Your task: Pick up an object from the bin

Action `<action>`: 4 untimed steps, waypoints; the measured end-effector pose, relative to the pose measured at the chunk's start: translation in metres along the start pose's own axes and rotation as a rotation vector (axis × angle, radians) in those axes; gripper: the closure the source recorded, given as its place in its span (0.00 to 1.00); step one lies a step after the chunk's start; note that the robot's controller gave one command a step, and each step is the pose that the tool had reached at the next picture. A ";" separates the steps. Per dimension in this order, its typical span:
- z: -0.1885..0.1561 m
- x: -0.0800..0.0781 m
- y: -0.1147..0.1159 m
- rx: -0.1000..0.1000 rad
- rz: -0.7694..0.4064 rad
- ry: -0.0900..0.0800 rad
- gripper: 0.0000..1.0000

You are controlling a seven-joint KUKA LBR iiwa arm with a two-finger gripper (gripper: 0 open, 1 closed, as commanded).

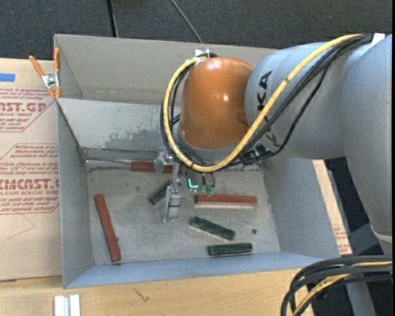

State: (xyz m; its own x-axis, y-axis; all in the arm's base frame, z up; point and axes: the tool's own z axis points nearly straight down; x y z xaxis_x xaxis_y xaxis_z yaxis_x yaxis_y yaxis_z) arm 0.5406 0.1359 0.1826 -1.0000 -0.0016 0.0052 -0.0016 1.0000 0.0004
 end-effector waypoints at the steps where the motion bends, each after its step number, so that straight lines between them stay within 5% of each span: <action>1: -0.003 -0.002 0.000 -0.001 0.001 -0.006 0.00; 2: 0.013 -0.015 -0.017 -0.002 -0.053 -0.009 0.00; 3: 0.071 -0.020 -0.031 0.000 -0.096 -0.013 0.00; 4: 0.112 -0.018 -0.051 -0.001 -0.188 -0.008 1.00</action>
Offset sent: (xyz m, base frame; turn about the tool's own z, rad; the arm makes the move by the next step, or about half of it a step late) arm 0.0332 -0.0475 -0.0398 -0.1178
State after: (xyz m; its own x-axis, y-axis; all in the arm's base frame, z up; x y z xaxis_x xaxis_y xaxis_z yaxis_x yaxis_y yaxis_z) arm 0.5579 0.0846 0.0703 -0.9820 -0.1888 -0.0029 -0.1888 0.9820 0.0012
